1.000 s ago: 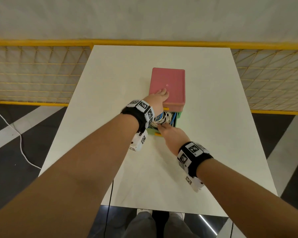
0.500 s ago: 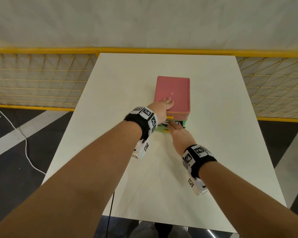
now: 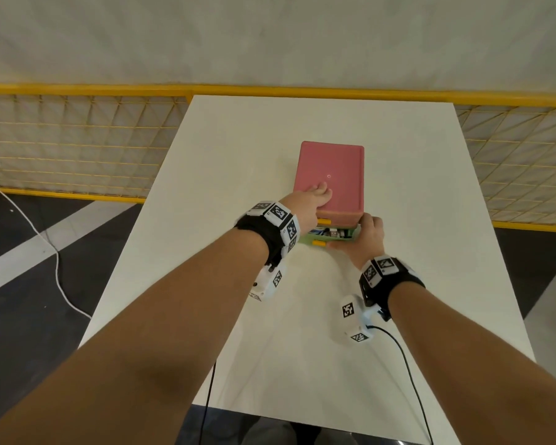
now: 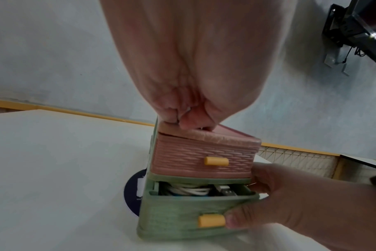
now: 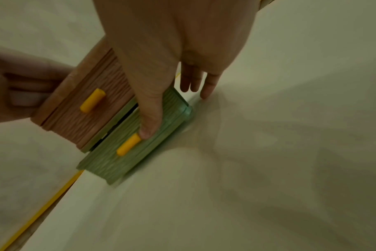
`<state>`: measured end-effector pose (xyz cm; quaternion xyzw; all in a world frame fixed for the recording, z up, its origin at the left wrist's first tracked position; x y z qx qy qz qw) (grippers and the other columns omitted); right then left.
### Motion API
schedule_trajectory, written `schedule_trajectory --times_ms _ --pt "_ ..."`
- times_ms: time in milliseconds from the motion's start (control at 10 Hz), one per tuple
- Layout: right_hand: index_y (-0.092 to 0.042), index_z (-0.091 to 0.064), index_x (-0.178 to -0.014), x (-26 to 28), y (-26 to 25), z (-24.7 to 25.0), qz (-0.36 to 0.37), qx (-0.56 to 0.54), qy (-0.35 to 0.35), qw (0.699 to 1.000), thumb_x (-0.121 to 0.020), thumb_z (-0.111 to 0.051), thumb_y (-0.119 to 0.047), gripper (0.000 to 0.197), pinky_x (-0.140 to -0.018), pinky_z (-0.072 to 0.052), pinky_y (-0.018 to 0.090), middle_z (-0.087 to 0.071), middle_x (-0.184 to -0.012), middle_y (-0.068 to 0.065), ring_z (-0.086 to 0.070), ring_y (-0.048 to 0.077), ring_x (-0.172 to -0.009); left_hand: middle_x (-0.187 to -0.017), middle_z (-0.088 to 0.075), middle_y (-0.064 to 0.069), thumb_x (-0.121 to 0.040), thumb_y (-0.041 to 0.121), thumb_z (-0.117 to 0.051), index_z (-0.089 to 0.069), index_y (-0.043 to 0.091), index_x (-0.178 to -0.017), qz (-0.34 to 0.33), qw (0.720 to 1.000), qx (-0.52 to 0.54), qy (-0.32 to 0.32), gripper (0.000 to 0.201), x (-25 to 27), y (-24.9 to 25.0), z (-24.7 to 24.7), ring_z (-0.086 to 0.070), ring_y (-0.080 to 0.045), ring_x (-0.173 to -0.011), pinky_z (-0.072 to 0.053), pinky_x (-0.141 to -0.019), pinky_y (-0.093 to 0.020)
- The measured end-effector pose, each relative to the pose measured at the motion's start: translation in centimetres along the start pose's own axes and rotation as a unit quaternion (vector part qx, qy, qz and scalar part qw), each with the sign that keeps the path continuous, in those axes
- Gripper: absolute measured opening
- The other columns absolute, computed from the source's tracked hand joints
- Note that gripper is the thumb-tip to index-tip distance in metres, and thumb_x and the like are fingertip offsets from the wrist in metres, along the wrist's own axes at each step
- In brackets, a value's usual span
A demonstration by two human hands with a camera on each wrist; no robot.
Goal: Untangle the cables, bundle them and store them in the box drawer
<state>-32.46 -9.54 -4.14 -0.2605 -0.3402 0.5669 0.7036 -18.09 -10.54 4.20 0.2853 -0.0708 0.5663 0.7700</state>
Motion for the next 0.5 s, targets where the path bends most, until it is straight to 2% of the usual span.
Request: schedule_trajectory --times_ms 100,200,300,400,500 --pt "-0.005 -0.051 -0.111 -0.6 -0.2 0.1 -0.045 -0.012 0.027 0.999 -0.061 -0.083 -0.019 0.061 -0.084 -0.044 0.035 -0.047 -0.117 0.014 -0.051 0.030 -0.103 -0.163 0.003 -0.005 -0.092 -0.010 -0.031 -0.007 0.013 -0.155 -0.001 1.000 0.002 0.009 0.071 -0.2 0.1 -0.1 0.000 -0.017 -0.150 -0.005 -0.120 -0.030" --pt "-0.006 -0.049 -0.109 -0.8 -0.2 -0.1 -0.062 -0.039 0.017 0.997 -0.063 -0.083 -0.020 0.059 -0.080 -0.047 0.039 -0.046 -0.107 0.011 -0.051 0.027 -0.085 -0.163 0.002 -0.005 -0.092 -0.010 -0.032 -0.009 0.013 -0.154 -0.005 1.000 0.018 0.014 0.071 -0.1 -0.1 0.0 0.000 -0.017 -0.150 -0.004 -0.119 -0.029" --pt "-0.008 -0.048 -0.113 -0.5 0.2 -0.2 -0.034 -0.034 0.015 0.999 -0.065 -0.081 -0.023 0.060 -0.081 -0.049 0.040 -0.043 -0.102 0.008 -0.051 0.026 -0.081 -0.163 0.000 -0.004 -0.091 -0.011 -0.032 -0.011 0.013 -0.154 -0.011 0.999 0.022 0.023 0.071 0.0 0.0 -0.2 -0.001 -0.016 -0.150 -0.003 -0.118 -0.026" --pt "-0.011 -0.047 -0.119 -0.2 -0.4 0.1 -0.029 -0.007 0.004 1.000 -0.070 -0.075 -0.018 0.057 -0.086 -0.051 0.047 -0.048 -0.112 0.015 -0.057 0.033 -0.090 -0.163 -0.009 -0.005 -0.091 -0.013 -0.033 -0.021 0.010 -0.152 -0.033 0.993 0.090 0.069 0.067 0.3 0.0 0.4 -0.007 -0.016 -0.150 -0.003 -0.119 -0.025" --pt "-0.016 -0.043 -0.129 -0.1 0.3 1.7 -0.021 -0.013 0.021 0.999 -0.076 -0.052 0.009 0.058 -0.089 -0.050 0.043 -0.048 -0.120 0.015 -0.057 0.029 -0.097 -0.157 -0.027 -0.004 -0.089 -0.015 -0.034 -0.042 0.007 -0.144 -0.031 0.953 0.217 0.208 0.060 2.6 -1.4 0.0 -0.023 -0.014 -0.146 -0.010 -0.115 -0.013"
Point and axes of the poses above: each hand's wrist, its own x-axis away from the middle knuckle, its own z-axis out of the back of the hand, y = z × x, the point moved 5 cm from there along -x, towards the middle knuckle
